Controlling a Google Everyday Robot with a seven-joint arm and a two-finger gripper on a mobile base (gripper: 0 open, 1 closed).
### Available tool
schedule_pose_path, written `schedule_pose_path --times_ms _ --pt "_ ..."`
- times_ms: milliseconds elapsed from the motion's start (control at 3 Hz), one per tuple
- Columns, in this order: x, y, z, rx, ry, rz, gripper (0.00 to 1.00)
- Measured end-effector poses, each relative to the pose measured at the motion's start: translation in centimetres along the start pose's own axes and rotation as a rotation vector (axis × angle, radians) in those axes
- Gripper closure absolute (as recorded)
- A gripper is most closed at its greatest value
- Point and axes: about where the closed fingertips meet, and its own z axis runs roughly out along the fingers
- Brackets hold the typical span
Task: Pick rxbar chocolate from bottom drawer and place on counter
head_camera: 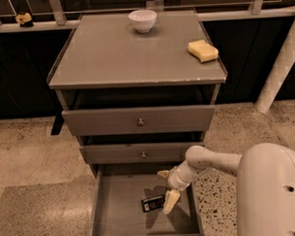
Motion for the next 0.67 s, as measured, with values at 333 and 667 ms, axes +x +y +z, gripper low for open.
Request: schedule_pose_path --times_ms 333,667 --pt "0.0 0.2 0.1 -0.004 0.0 0.0 0.0" --pt "1.5 0.4 2.7 0.029 -0.016 0.042 0.0"
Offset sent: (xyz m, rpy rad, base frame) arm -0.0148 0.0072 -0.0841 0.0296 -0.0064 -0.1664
